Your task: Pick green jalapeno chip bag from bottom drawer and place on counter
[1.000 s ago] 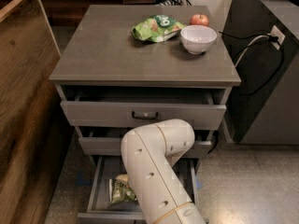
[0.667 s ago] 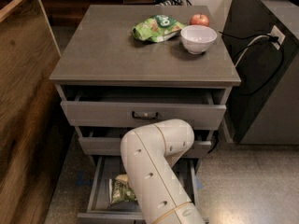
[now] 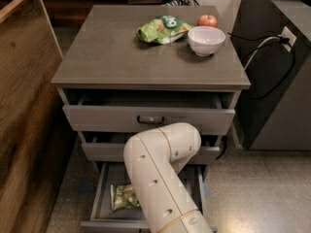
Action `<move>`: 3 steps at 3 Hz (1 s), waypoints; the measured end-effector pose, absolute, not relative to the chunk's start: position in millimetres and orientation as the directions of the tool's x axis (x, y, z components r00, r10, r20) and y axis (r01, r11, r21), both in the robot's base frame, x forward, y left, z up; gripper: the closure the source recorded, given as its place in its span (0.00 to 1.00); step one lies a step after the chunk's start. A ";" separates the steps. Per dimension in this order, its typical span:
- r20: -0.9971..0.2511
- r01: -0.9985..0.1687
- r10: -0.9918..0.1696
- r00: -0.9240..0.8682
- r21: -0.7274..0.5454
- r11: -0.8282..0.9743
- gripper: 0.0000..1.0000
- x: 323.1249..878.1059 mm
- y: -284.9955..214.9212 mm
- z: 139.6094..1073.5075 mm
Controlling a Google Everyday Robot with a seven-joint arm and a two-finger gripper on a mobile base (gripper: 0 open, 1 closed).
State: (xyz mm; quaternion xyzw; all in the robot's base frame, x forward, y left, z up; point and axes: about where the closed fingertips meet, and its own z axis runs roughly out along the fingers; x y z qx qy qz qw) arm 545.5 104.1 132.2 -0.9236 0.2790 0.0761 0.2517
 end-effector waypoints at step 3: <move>-0.335 -0.568 -0.459 0.823 -0.503 -0.651 1.00 536.0 91.4 148.7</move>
Offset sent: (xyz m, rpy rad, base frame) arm -0.0074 -0.0163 0.0172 0.1262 0.0090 -0.0222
